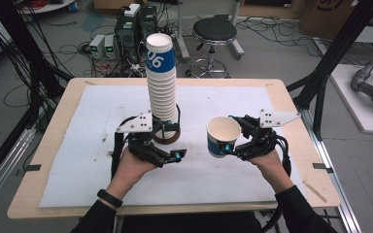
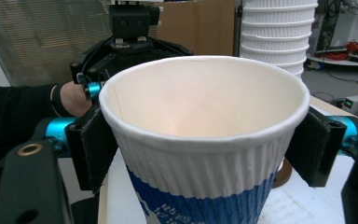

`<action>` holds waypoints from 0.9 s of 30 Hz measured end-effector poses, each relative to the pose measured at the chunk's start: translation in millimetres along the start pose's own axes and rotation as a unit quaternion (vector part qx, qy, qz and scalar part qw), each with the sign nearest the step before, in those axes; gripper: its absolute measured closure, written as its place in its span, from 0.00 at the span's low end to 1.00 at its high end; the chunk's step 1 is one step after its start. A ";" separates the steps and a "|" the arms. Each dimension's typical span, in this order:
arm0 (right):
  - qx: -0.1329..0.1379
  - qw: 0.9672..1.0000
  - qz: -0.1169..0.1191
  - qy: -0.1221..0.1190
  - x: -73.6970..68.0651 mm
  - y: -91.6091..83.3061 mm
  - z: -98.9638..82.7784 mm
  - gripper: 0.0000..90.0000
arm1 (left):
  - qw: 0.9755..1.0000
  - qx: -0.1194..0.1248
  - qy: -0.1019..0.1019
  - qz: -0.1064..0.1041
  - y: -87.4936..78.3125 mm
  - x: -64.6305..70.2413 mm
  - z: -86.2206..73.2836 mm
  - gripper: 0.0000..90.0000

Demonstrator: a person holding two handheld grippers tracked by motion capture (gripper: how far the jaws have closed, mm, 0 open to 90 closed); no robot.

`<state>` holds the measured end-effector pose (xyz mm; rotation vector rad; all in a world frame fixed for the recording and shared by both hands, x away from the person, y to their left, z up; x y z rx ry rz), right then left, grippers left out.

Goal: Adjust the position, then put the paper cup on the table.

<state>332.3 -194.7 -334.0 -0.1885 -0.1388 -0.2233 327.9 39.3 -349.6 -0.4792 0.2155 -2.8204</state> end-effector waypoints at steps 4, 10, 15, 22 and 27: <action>-0.001 1.000 -0.005 -0.002 1.2 -3.7 -0.7 0.22 | 1.000 0.009 -0.002 0.012 -12.0 -4.5 -0.6 0.14; -0.003 1.000 -0.011 -0.003 2.1 -7.8 -1.2 0.22 | 0.999 0.025 -0.001 0.031 -24.8 -10.4 2.7 0.14; -0.001 1.000 -0.015 -0.006 2.6 -10.6 -0.4 0.22 | 0.999 0.032 -0.001 0.032 -28.7 -12.9 4.0 0.14; -0.003 1.000 -0.020 -0.009 4.7 -13.4 -0.8 0.22 | 0.998 0.034 -0.001 0.049 -35.1 -14.7 4.1 0.14; -0.001 1.000 -0.025 -0.010 6.2 -16.8 -0.6 0.22 | 0.997 0.039 0.000 0.063 -39.0 -18.5 4.2 0.14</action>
Point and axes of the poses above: each handheld gripper's, and its own axes: y roughly forward along the jaws, z roughly out of its top, x roughly to its right, the point moved 6 cm from there along y, roughly forward along the jaws, and after that the axes turned 14 degrees about -y, right-handed, at the moved point
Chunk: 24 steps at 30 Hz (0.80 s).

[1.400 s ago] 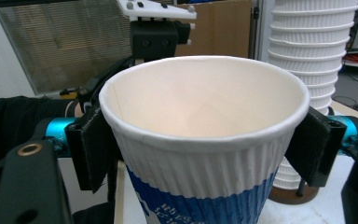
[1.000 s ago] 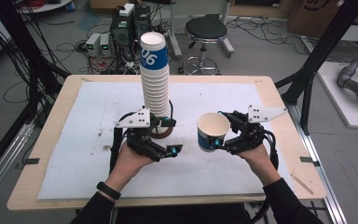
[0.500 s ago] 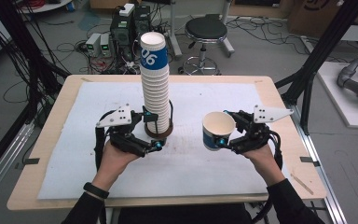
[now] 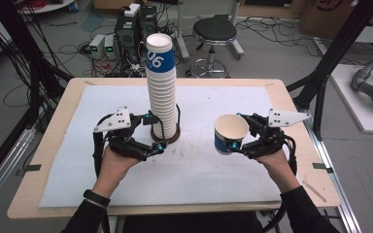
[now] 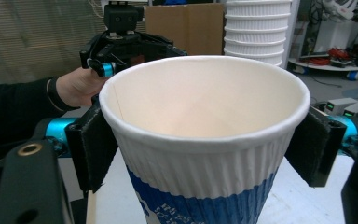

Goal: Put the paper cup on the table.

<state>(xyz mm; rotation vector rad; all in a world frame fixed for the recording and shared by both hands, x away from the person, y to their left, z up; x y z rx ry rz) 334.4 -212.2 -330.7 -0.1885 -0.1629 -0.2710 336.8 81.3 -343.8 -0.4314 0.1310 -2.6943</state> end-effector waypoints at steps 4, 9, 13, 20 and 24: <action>0.003 1.000 -0.002 -0.001 0.9 -3.8 -0.3 0.22 | 1.000 0.004 0.001 0.012 -1.4 -2.9 -0.2 0.14; 0.001 1.000 -0.016 0.002 6.7 -8.7 -2.1 0.22 | 1.000 0.001 0.006 0.023 -7.2 -3.9 -5.0 0.14; 0.003 1.000 -0.021 0.009 11.1 -11.9 -3.2 0.22 | 1.000 0.011 0.000 0.028 -15.4 -8.9 -8.5 0.14; -0.007 0.999 -0.040 0.013 18.3 -13.5 -7.3 0.22 | 0.998 0.023 -0.005 0.050 -23.9 -18.5 -15.8 0.14; -0.010 0.999 -0.052 0.015 22.0 -14.7 -9.9 0.22 | 0.998 0.032 0.001 0.053 -27.6 -22.0 -20.7 0.14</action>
Point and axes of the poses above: each handheld gripper's, and its own axes: y roughly forward along the jaws, z roughly out of its top, x roughly to its right, the point moved 6 cm from there along y, roughly forward along the jaws, and after that the axes turned 14 degrees about -y, right-handed, at the moved point
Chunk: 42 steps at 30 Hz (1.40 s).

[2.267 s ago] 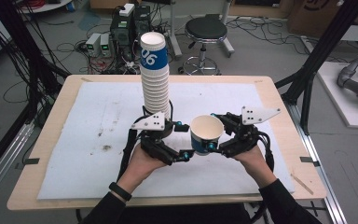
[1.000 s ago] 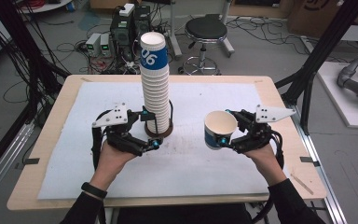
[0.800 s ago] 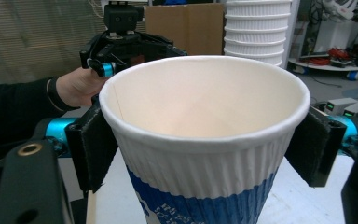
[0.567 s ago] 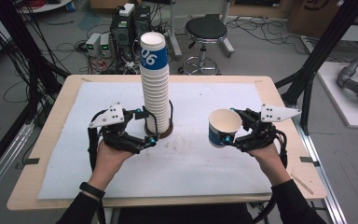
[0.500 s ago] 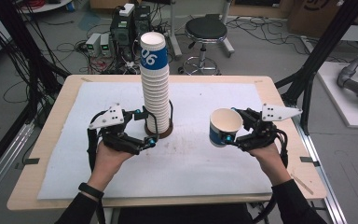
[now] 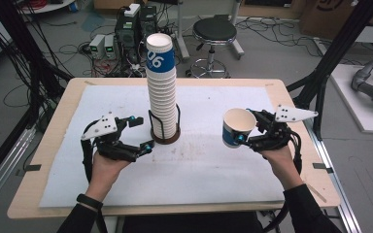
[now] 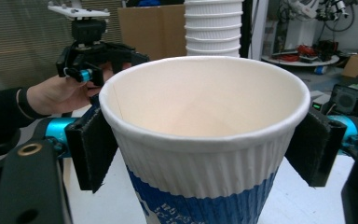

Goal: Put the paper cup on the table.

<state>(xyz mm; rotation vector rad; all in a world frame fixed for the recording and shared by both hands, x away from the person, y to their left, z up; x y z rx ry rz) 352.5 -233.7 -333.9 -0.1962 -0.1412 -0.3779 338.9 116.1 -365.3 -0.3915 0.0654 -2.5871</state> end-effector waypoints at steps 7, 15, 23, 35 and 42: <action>-0.007 1.000 -0.020 -0.003 7.7 -1.8 -3.5 0.22 | 1.000 -0.002 0.001 0.014 -2.1 -6.2 -5.0 0.14; -0.012 0.999 -0.050 0.002 20.6 -3.2 -8.0 0.22 | 1.000 -0.004 -0.005 0.016 -2.7 -7.4 -9.7 0.14; -0.027 0.997 -0.077 0.007 35.7 -0.1 -17.3 0.22 | 1.000 -0.007 -0.012 0.015 -1.2 -10.0 -12.4 0.14; -0.044 0.989 -0.133 0.043 66.0 2.8 -46.1 0.23 | 1.000 -0.006 -0.011 0.016 -2.0 -9.3 -13.3 0.14; -0.052 0.982 -0.171 0.055 78.9 4.5 -65.4 0.23 | 1.000 -0.006 -0.012 0.012 -0.7 -7.8 -13.5 0.14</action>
Point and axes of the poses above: each handheld gripper's, and its own axes: y roughly forward along the jaws, z roughly out of its top, x roughly to its right, the point moved 6 cm from there along y, roughly forward along the jaws, and after that the axes turned 14 degrees about -y, right-handed, at the moved point
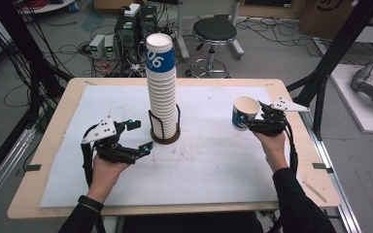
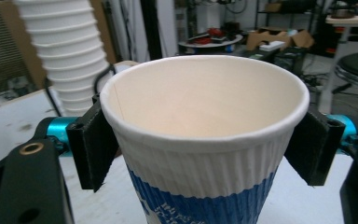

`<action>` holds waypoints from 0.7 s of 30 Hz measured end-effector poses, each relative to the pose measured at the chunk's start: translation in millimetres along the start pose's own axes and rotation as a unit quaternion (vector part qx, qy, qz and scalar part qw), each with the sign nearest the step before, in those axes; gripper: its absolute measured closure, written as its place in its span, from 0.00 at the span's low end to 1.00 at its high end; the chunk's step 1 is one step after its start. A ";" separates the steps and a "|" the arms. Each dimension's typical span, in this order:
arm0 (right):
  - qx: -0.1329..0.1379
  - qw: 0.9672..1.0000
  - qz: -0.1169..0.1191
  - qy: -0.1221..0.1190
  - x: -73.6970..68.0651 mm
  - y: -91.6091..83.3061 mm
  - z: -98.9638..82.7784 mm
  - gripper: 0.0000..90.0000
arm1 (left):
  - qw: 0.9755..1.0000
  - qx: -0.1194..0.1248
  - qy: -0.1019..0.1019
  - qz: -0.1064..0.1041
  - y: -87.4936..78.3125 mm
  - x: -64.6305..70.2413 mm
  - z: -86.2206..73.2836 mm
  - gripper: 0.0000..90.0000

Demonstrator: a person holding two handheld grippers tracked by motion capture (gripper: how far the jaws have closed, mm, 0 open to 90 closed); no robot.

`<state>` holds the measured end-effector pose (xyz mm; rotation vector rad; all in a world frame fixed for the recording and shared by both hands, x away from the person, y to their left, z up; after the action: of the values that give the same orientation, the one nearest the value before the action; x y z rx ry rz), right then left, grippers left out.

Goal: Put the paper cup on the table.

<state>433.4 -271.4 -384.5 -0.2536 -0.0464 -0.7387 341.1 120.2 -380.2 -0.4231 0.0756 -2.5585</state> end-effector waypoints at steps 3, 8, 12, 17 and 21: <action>-0.004 1.000 -0.008 0.007 3.3 3.4 -6.2 0.23 | 1.000 -0.001 0.000 0.000 0.1 -0.8 -0.5 0.14; -0.005 0.999 -0.030 0.017 9.9 8.5 -17.7 0.24 | 1.000 -0.001 0.000 0.006 -1.1 -3.6 -1.6 0.14; -0.012 0.999 -0.041 0.021 15.1 12.5 -29.5 0.24 | 1.000 -0.002 0.002 0.006 -1.4 -3.2 -2.1 0.14; -0.023 0.998 -0.049 0.033 19.3 20.1 -41.7 0.24 | 1.000 -0.002 0.004 0.005 -0.7 -2.3 -2.3 0.14; -0.035 0.997 -0.062 0.034 22.2 28.3 -50.8 0.24 | 1.000 -0.001 0.006 0.005 -0.5 -2.2 -2.1 0.14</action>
<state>466.4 -278.4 -436.8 -0.2941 0.0287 -0.8733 342.0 121.7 -382.8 -0.4076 0.0853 -2.5507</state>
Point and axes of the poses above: each handheld gripper's, and its own axes: y roughly forward along the jaws, z roughly out of its top, x roughly to its right, the point moved 6 cm from there along y, roughly forward along the jaws, and after that the axes turned 14 degrees about -y, right-handed, at the moved point
